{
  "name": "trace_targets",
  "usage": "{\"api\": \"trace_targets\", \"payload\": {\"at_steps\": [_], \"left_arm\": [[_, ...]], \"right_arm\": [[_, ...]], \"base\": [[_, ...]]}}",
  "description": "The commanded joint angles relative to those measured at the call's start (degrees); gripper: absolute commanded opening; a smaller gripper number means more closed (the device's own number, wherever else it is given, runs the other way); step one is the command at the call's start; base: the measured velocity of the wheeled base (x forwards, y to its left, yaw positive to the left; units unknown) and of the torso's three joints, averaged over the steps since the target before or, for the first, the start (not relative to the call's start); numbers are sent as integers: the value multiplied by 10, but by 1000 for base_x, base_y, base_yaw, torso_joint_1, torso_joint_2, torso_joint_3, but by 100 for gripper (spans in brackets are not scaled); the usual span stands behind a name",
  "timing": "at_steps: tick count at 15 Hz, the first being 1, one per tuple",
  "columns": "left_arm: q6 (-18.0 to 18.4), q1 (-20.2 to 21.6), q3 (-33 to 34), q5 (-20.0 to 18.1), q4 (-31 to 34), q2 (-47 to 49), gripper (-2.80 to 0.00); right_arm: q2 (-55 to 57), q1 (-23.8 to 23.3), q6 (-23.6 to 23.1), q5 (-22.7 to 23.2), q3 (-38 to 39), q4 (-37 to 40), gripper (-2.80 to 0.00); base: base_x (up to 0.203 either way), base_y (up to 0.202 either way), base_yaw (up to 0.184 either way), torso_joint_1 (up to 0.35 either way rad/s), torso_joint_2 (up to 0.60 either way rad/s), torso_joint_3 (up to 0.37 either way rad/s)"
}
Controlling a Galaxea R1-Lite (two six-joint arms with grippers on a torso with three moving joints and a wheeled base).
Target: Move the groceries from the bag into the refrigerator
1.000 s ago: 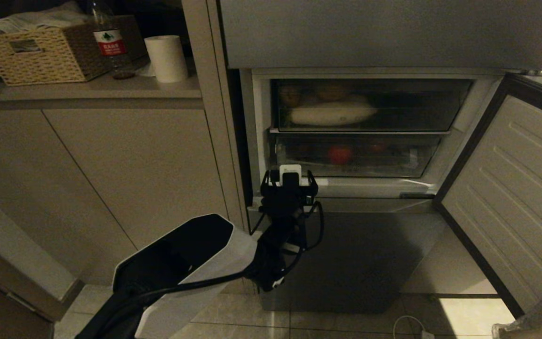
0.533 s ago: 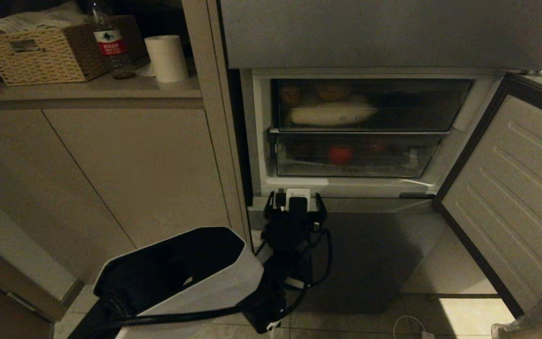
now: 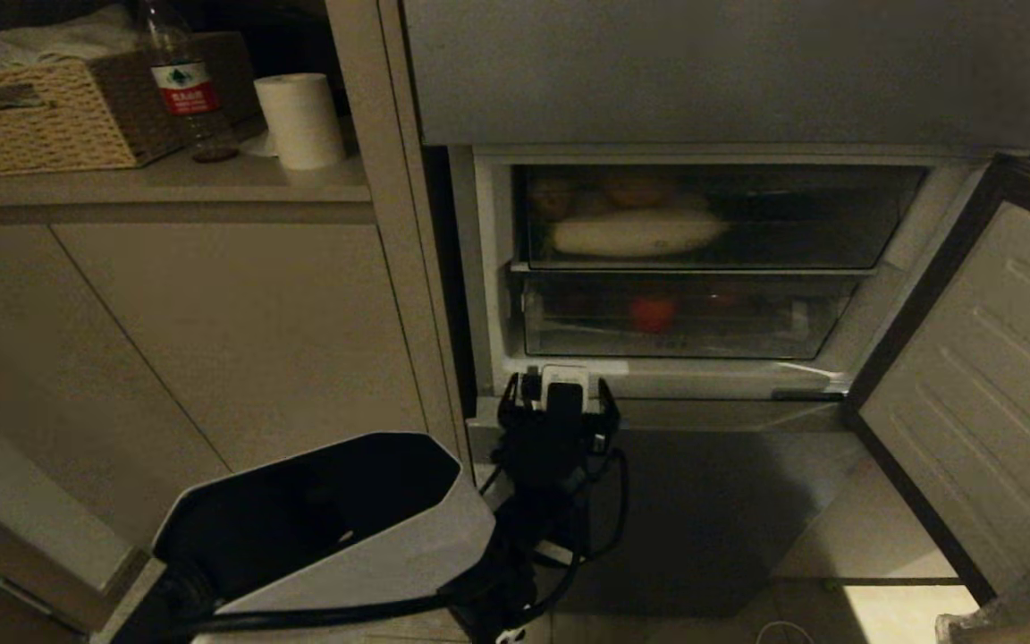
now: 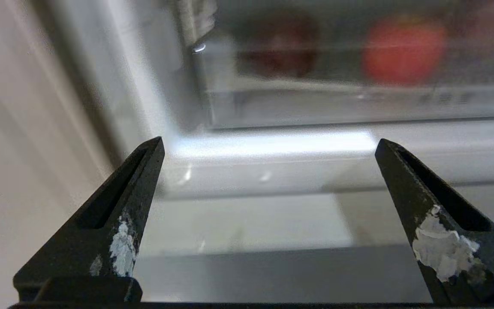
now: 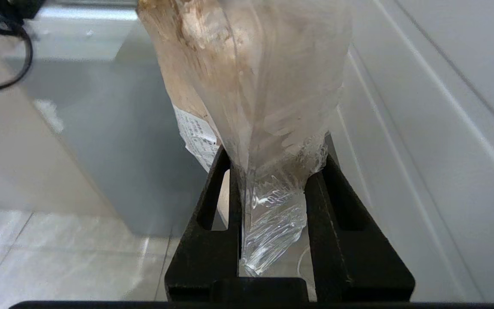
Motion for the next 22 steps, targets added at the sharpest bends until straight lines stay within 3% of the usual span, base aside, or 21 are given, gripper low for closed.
{"api": "trace_targets", "payload": {"at_steps": [1,8,19,22], "left_arm": [[0,-1,0,2,-4,-4,0],[-3,21,-9,-2,-4,-3,0],[-10,56,-112,-28,-4,45,0],[-13,62,-151,-29,20,54,0]], "right_arm": [[0,0,0,0,0,0,-280],[0,0,0,0,-1,0,-280],[0,0,0,0,0,0,-280],[0,0,0,0,0,0,-280]], "base": [[188,0,1,7,1,-2],[30,0,0,5,3,1],[0,0,0,0,0,0],[0,0,0,0,0,0]]}}
